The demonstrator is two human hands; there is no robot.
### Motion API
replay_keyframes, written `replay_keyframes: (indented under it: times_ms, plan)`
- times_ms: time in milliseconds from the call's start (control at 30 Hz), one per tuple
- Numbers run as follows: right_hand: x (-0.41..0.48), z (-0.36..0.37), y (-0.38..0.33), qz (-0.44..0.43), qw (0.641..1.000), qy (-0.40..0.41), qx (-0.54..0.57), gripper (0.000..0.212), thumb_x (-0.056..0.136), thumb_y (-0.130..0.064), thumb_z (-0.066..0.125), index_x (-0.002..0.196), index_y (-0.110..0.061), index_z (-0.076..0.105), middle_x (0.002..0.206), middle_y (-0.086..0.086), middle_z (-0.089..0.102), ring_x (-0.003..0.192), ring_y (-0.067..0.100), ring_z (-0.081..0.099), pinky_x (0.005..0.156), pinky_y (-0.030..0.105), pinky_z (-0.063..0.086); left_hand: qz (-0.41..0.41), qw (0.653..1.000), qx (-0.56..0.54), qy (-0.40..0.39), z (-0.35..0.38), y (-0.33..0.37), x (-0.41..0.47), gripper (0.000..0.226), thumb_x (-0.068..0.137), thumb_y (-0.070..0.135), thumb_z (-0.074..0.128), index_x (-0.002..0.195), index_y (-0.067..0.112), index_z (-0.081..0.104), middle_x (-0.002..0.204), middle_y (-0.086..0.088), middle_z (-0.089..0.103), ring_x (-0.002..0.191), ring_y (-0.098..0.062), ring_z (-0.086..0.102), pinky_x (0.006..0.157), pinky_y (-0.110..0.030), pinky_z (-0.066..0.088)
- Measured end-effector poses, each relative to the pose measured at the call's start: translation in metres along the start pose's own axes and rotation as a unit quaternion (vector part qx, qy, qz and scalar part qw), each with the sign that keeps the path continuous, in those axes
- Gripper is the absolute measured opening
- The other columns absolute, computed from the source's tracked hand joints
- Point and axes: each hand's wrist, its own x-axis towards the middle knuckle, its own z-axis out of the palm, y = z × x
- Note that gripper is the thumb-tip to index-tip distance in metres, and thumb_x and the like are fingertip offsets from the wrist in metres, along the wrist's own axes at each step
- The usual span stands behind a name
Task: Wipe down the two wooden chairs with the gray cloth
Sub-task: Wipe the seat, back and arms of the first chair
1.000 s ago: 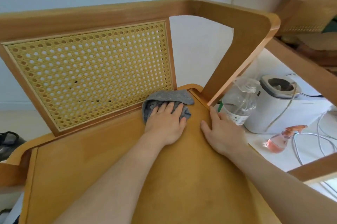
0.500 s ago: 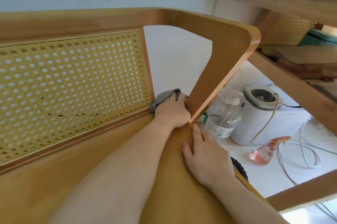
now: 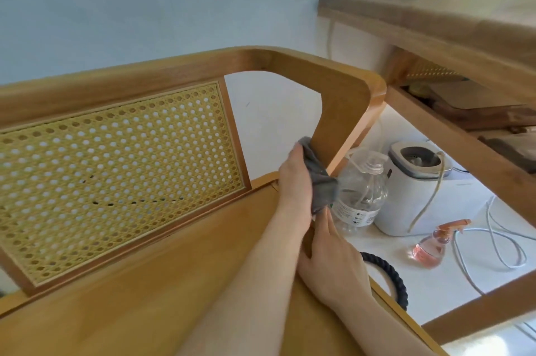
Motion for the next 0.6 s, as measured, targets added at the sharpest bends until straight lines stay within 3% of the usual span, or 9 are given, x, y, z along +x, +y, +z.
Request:
replay_keyframes:
  times_ms: [67,100,167,233,367,433,467,500,600]
  plan:
    - [0.001,0.001,-0.001,-0.007,1.0,-0.003,-0.013,0.077,0.093,-0.055,0.034,0.152,-0.021,-0.001,0.161,-0.004,0.015,0.123,0.021,0.051,0.089,0.037,0.047,0.055,0.997,-0.031,-0.038,0.01,0.021,-0.01,0.031,0.095,0.046,0.043,0.089,0.025,0.065,0.092,-0.002,0.068,0.09,-0.02,0.065,0.088,-0.037,0.052]
    - [0.001,0.001,-0.001,-0.008,1.0,-0.009,-0.024,0.077,0.093,-0.055,0.032,0.153,-0.021,-0.004,0.161,-0.005,0.012,0.125,0.021,0.049,0.092,0.037,0.046,0.084,0.994,-0.035,-0.059,0.009,0.034,-0.009,0.03,0.094,0.043,0.046,0.085,0.024,0.067,0.087,-0.001,0.068,0.089,-0.02,0.064,0.09,-0.038,0.051]
    - [0.001,0.0,-0.002,-0.01,0.999,-0.019,-0.032,0.077,0.094,-0.052,0.031,0.153,-0.02,-0.006,0.162,-0.006,0.009,0.131,0.019,0.043,0.097,0.035,0.043,0.128,0.985,-0.042,-0.108,-0.001,0.057,0.0,0.026,0.089,0.036,0.051,0.074,0.02,0.067,0.073,-0.001,0.065,0.079,-0.019,0.061,0.081,-0.036,0.048]
    - [0.001,-0.001,-0.001,-0.01,0.999,-0.022,-0.028,0.076,0.094,-0.052,0.03,0.153,-0.021,-0.007,0.162,-0.007,0.01,0.134,0.017,0.039,0.1,0.034,0.042,0.108,0.983,-0.052,-0.139,-0.004,0.06,0.002,0.027,0.089,0.034,0.051,0.071,0.019,0.065,0.067,0.001,0.063,0.074,-0.018,0.06,0.075,-0.032,0.047]
    - [0.003,0.001,-0.001,0.004,0.999,-0.033,-0.027,0.076,0.094,-0.055,0.029,0.154,-0.019,-0.001,0.16,-0.004,0.02,0.132,0.019,0.041,0.101,0.035,0.042,0.094,0.988,0.11,-0.047,0.002,0.002,0.02,0.033,0.101,0.036,0.032,0.109,0.022,0.061,0.107,-0.004,0.065,0.109,-0.027,0.059,0.092,-0.036,0.048]
    - [0.004,0.0,-0.003,0.0,0.999,-0.041,-0.037,0.073,0.093,-0.055,0.029,0.153,-0.017,0.007,0.157,-0.002,0.026,0.129,0.02,0.043,0.099,0.036,0.043,0.117,0.964,0.236,-0.022,-0.007,-0.028,0.037,0.041,0.103,0.03,0.025,0.132,0.016,0.051,0.132,-0.009,0.056,0.124,-0.029,0.052,0.102,-0.04,0.045]
    - [0.005,0.003,0.0,-0.008,0.999,-0.036,-0.032,0.071,0.093,-0.054,0.029,0.151,-0.018,0.011,0.156,-0.001,0.029,0.127,0.02,0.045,0.097,0.036,0.044,0.11,0.96,0.257,-0.008,-0.011,-0.036,0.044,0.043,0.103,0.03,0.026,0.134,0.015,0.05,0.134,-0.01,0.055,0.125,-0.029,0.052,0.102,-0.042,0.045]
    - [0.006,0.003,0.001,-0.009,0.999,-0.036,-0.035,0.069,0.093,-0.054,0.03,0.149,-0.018,0.015,0.154,-0.001,0.032,0.125,0.02,0.046,0.094,0.036,0.045,0.099,0.964,0.248,0.003,-0.013,-0.039,0.048,0.042,0.102,0.033,0.028,0.129,0.015,0.054,0.129,-0.01,0.059,0.121,-0.03,0.055,0.1,-0.043,0.047]
    - [0.005,0.001,-0.001,0.004,0.999,-0.03,-0.013,0.067,0.093,-0.054,0.032,0.148,-0.018,0.018,0.154,-0.002,0.031,0.124,0.018,0.047,0.092,0.034,0.046,0.047,0.998,0.045,0.027,-0.002,-0.009,0.028,0.035,0.1,0.039,0.039,0.091,0.019,0.067,0.097,-0.006,0.068,0.095,-0.026,0.065,0.087,-0.039,0.053]
